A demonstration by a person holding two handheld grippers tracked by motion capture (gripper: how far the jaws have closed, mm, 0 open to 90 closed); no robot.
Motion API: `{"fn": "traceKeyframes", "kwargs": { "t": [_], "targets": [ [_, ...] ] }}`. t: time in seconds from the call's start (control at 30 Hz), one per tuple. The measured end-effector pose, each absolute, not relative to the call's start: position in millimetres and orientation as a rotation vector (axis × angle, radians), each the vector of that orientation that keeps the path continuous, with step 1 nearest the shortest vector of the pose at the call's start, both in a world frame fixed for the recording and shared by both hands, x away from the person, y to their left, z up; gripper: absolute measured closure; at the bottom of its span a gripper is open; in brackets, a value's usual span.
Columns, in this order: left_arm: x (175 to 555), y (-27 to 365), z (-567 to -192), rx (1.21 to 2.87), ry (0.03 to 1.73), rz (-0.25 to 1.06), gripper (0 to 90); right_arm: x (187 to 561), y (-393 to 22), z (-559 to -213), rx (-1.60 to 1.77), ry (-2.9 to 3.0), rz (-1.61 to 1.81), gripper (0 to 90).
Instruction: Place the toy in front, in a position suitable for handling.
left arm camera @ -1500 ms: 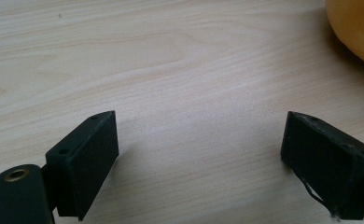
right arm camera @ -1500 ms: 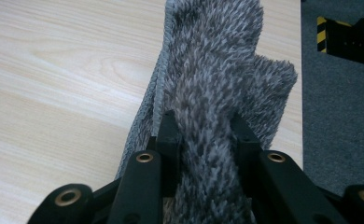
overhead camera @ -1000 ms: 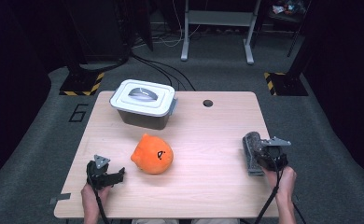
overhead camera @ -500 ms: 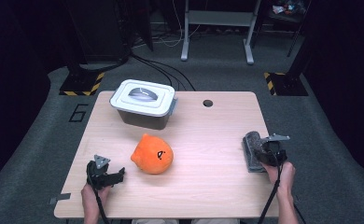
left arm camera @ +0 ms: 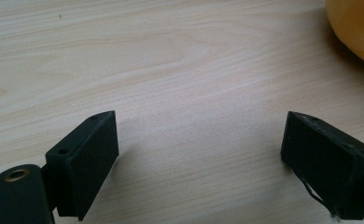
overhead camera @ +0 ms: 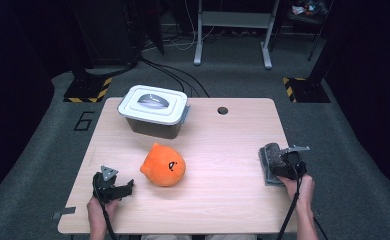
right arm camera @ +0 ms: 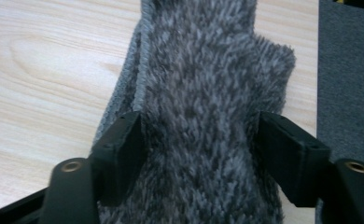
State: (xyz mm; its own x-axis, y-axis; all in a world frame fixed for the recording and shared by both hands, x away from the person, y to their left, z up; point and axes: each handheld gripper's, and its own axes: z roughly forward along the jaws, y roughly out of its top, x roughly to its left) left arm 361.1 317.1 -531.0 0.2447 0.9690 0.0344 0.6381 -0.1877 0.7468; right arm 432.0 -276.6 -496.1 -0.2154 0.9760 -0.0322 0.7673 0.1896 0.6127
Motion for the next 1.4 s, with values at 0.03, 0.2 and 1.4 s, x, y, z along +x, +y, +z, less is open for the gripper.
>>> {"fn": "traceKeyframes", "kwargs": {
  "t": [0.03,0.2,1.4],
  "targets": [
    [361.1,317.0,-531.0,1.909,1.463,0.696,10.9,432.0,-276.2,-499.2,1.635,2.055,0.666,28.0],
    [361.0,317.1,-530.8,1.912,1.463,0.698,10.9,430.7,-275.0,-502.9,1.643,2.046,0.661,24.4],
    [362.3,319.9,-530.4,1.915,1.469,0.663,11.2,349.7,-213.5,-489.2,1.442,2.112,0.910,2.6]
  ]
}}
